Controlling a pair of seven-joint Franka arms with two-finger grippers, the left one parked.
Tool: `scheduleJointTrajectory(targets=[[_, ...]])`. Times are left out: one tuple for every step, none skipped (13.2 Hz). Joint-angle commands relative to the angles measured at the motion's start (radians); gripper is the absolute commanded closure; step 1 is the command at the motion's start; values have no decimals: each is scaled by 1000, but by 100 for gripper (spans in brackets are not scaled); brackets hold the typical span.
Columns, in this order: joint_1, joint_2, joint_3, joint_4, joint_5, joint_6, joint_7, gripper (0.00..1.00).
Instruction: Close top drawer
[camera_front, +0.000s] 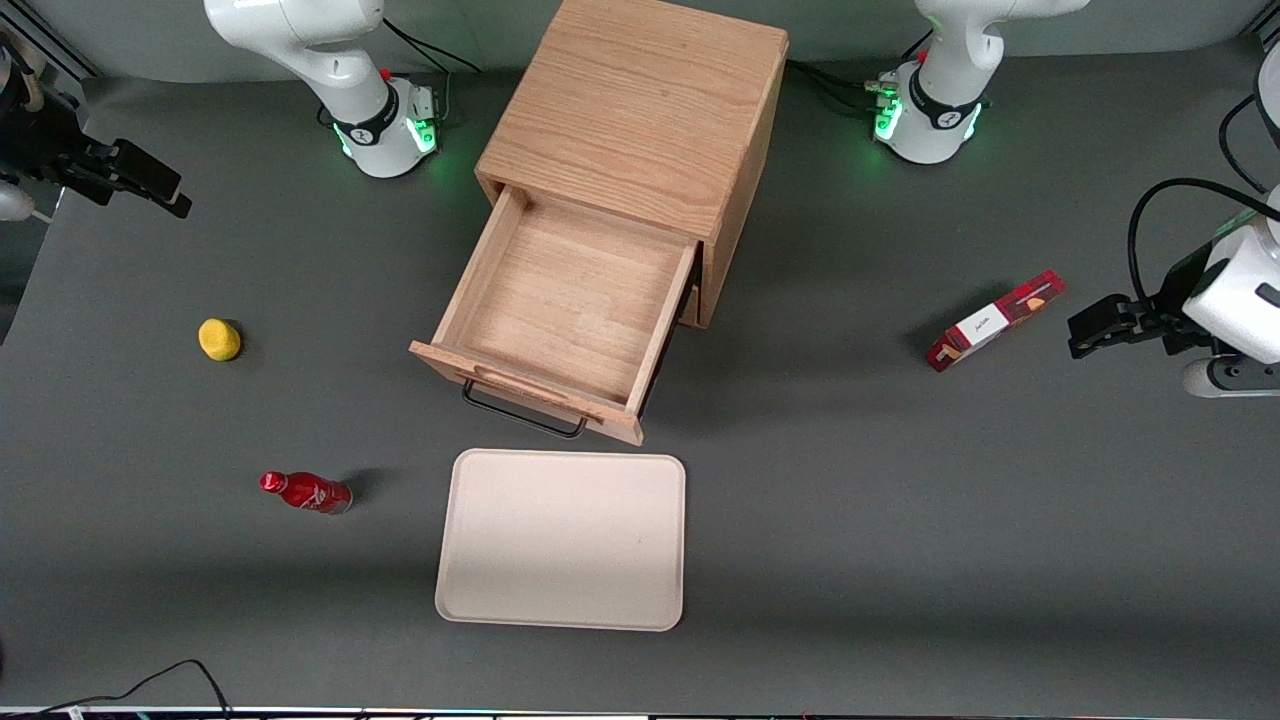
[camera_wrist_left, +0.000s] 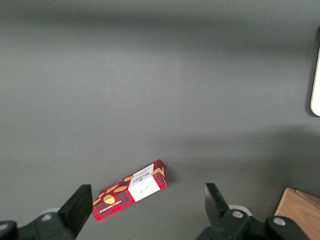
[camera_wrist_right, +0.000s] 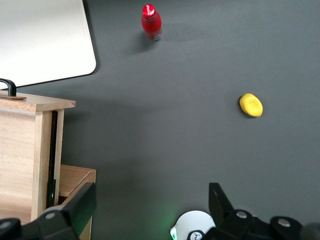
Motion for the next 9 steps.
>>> scheduleJointTrajectory(targets=[[-8,16,1,34,17,-31,-26,0],[-8,22,1,46,12,-43,-24,0],[-10,35,0,67,14,-50,-24,0],[-10,48,0,86,21,-63,-24,0],[-12,53,-3,92,25,-76,-21,0],[-12,50,-2,90,25,-83,-7,0],[-12,47,0,93,22,-99,-4,0],[-13,38,-12,90,22,-111,-26,0],[-13,27,-29,92,15,-111,-52,0]])
